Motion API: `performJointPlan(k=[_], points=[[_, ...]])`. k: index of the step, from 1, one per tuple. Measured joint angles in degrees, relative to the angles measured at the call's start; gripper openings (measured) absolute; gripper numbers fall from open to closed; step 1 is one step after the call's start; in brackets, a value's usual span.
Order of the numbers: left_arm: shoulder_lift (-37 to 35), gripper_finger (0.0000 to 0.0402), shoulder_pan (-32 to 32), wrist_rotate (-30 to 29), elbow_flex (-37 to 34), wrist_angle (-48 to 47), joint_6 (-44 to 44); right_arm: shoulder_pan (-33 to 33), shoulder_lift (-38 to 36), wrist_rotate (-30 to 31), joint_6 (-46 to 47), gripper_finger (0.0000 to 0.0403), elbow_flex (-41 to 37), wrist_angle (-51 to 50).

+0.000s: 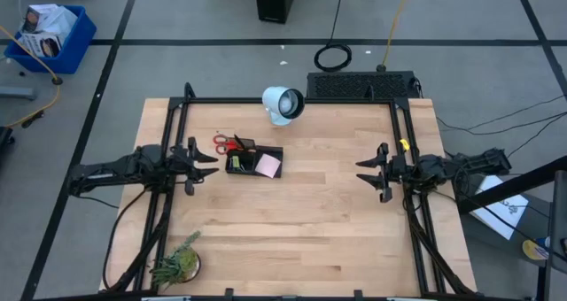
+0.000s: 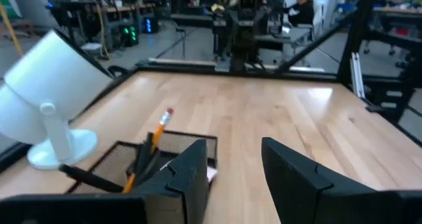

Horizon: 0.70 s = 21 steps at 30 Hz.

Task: Pick and place office supplies into organizer
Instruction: Return to Home Position

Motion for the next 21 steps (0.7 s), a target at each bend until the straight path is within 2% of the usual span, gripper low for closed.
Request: performJointPlan(k=[4,6,9,11,14,18,21], points=[[0.0,0.0147,0.0,-0.3,-1.6,1.2,0.8,0.0,-3.1,1.2,-1.9,0.0163,0.1,-0.6],[0.0,0.0148,0.0,2.0,-1.7,1.5,1.7,0.0,-3.5,1.4,-3.0,0.0162,0.3,-1.0],[0.0,0.0147,0.0,5.7,-1.7,0.6,2.9,0.0,-3.4,1.5,-1.4,0.016,2.8,-8.4],[0.0,0.0147,0.0,5.9,-1.8,-0.6,3.4,0.0,-3.4,1.4,0.7,0.016,4.7,-14.2],[0.0,0.0147,0.0,3.5,-3.4,3.7,3.2,0.3,-3.4,1.2,0.7,0.0163,6.8,-15.9],[0.0,0.0147,0.0,-4.1,-5.5,10.9,3.0,1.1,-3.4,1.2,-3.4,0.0164,8.5,-10.7],[0.0,0.0147,0.0,-2.4,-5.8,11.6,3.2,1.7,-3.4,1.2,-3.9,0.0161,6.4,-7.0]])
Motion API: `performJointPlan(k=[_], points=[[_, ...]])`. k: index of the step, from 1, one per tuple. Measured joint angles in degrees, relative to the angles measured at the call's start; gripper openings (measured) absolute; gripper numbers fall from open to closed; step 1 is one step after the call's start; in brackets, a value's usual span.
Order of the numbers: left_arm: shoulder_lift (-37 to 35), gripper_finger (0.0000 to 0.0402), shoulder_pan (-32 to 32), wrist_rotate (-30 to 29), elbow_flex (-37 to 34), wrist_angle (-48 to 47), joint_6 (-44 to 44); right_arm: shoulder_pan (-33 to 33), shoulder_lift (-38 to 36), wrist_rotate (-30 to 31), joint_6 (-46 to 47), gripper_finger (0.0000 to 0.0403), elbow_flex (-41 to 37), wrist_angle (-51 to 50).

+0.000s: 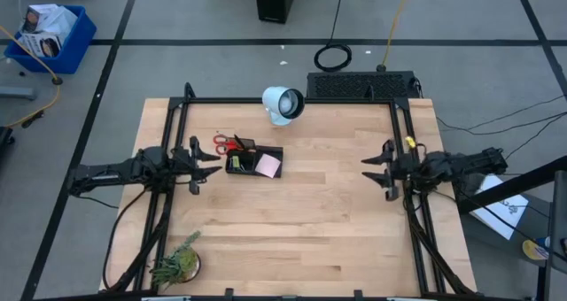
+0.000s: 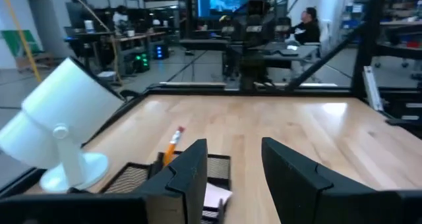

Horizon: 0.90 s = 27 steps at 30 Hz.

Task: Pick and place office supplies into organizer
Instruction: Return to Home Position

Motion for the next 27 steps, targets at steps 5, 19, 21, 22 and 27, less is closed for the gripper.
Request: performJointPlan(k=[5,19,21,22,27], points=[[0.0,0.0147,0.0,-0.6,0.0,0.0,0.0,0.0,0.0,0.2,1.1,0.0162,-6.0,3.7],[1.7,0.0147,0.0,-0.8,0.0,-0.1,-1.9,-0.2,0.0,4.9,0.0,0.0162,-9.4,4.8],[1.9,0.0147,0.0,-0.9,0.0,-0.1,-2.2,-0.2,0.1,4.8,0.8,0.0163,-9.4,4.7],[1.8,0.0147,0.0,-0.9,0.0,-0.1,-2.2,-0.2,0.1,4.7,1.3,0.0164,-9.4,4.7],[1.9,0.0147,0.0,-0.9,-0.1,-0.1,-2.0,-0.2,0.1,4.7,2.2,0.0163,-9.5,5.6]])
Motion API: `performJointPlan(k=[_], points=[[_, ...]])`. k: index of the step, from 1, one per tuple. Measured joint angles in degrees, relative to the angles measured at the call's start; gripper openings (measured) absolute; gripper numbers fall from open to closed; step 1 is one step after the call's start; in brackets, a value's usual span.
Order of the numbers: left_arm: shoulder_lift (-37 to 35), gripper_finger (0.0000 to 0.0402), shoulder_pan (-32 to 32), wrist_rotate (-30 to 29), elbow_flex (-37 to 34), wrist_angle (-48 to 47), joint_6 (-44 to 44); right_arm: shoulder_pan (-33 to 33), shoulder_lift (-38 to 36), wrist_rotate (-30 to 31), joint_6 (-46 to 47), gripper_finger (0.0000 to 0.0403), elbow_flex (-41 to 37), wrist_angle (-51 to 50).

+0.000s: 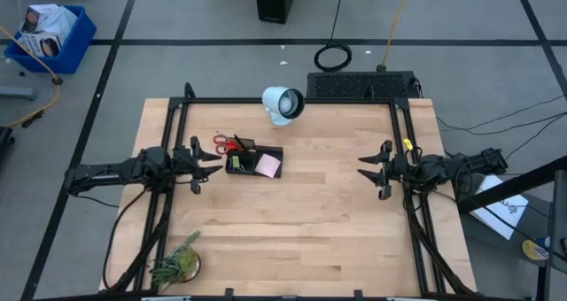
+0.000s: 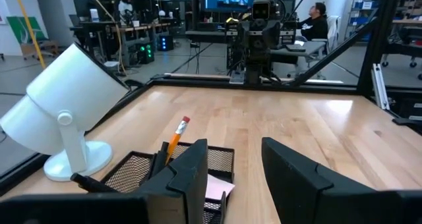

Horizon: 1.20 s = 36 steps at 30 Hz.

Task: Pick and place office supplies into organizer
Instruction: Return to Home Position

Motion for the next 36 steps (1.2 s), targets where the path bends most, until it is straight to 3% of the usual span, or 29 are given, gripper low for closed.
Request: performJointPlan(k=[7,36], points=[[0.0,0.0147,0.0,0.0,0.0,0.0,0.0,0.0,0.0,0.0,-13.3,0.0161,-0.1,0.3],[0.0,0.0147,0.0,-0.1,0.0,0.0,0.1,0.0,0.0,-0.1,-13.1,0.0161,-0.1,0.2]])
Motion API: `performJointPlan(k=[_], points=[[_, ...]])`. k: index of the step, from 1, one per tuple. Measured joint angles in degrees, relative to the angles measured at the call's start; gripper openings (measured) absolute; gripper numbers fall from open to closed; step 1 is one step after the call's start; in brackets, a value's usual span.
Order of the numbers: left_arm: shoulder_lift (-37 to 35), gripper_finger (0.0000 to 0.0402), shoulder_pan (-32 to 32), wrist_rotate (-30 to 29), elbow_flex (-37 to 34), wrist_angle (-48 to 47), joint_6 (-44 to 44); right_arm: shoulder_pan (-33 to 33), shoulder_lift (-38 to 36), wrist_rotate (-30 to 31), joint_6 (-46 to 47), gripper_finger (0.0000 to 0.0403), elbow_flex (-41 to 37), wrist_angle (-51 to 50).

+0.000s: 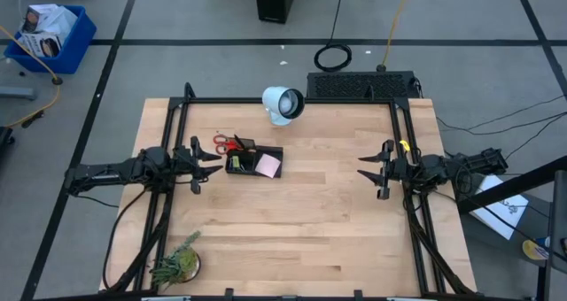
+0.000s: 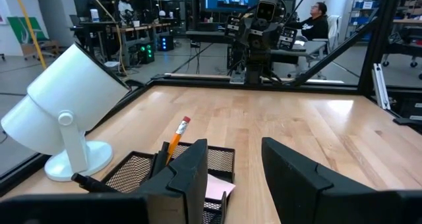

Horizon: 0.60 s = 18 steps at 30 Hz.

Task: Pick and place office supplies into organizer
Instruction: Return to Home Position

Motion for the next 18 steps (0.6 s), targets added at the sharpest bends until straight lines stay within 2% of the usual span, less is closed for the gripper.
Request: performJointPlan(k=[18], points=[[0.0,0.0147,0.0,0.0,0.0,0.0,0.0,0.0,0.0,0.0,0.0,0.0161,0.0,0.0]])
